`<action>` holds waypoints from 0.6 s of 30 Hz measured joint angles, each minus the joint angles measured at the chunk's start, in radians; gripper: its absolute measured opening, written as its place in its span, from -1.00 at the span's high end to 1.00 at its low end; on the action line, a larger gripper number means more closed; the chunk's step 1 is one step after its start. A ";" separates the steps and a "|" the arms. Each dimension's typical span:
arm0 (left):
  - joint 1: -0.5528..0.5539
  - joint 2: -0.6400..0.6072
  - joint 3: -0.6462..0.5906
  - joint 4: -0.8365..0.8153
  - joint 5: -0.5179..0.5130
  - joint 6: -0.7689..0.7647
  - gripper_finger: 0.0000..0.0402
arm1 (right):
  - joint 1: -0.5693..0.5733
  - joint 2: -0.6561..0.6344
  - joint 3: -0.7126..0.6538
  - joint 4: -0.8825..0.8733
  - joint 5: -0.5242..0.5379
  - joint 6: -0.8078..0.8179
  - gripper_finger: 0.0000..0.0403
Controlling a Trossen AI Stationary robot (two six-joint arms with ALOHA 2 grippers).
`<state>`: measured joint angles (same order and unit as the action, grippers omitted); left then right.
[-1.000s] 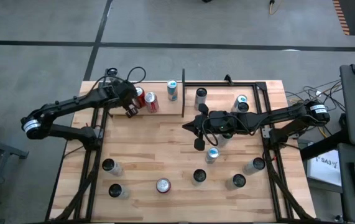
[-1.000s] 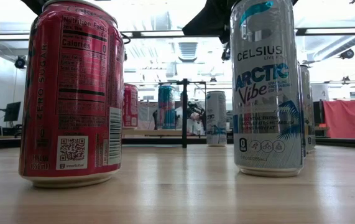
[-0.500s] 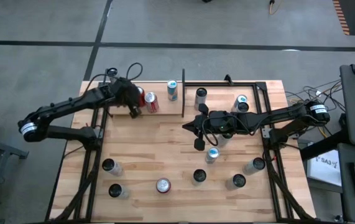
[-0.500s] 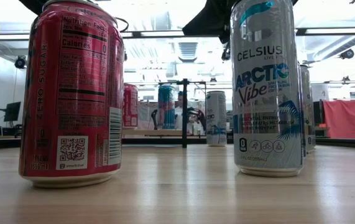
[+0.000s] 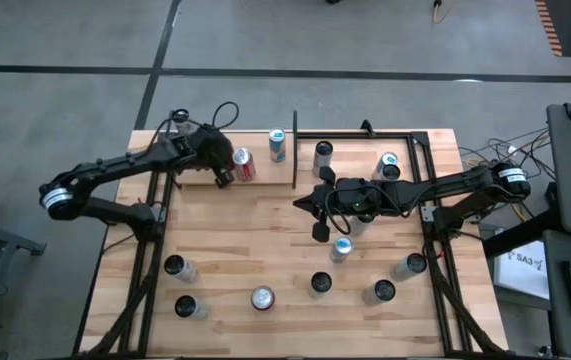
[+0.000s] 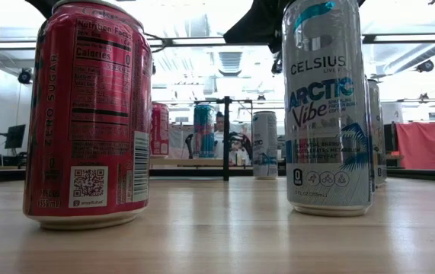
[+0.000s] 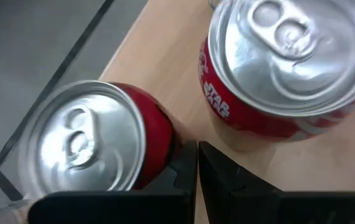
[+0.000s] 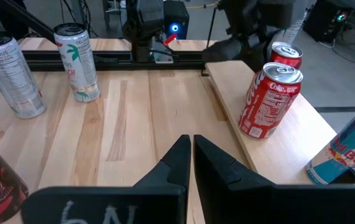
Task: Place canned beverage on shelf
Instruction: Put the top red and black soda can on the shelf
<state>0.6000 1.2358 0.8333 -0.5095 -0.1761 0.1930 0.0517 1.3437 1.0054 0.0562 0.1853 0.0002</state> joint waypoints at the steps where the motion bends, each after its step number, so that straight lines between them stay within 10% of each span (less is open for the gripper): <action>1: 0.001 0.012 0.000 0.000 0.000 0.003 1.00 | 0.000 0.000 0.000 0.000 0.000 0.000 0.95; 18: 0.016 0.053 0.035 0.014 -0.027 0.079 1.00 | 0.000 0.000 -0.005 0.000 0.001 -0.010 0.95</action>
<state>0.6155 1.2893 0.8688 -0.4952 -0.2027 0.2716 0.0517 1.3437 1.0008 0.0564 0.1860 -0.0101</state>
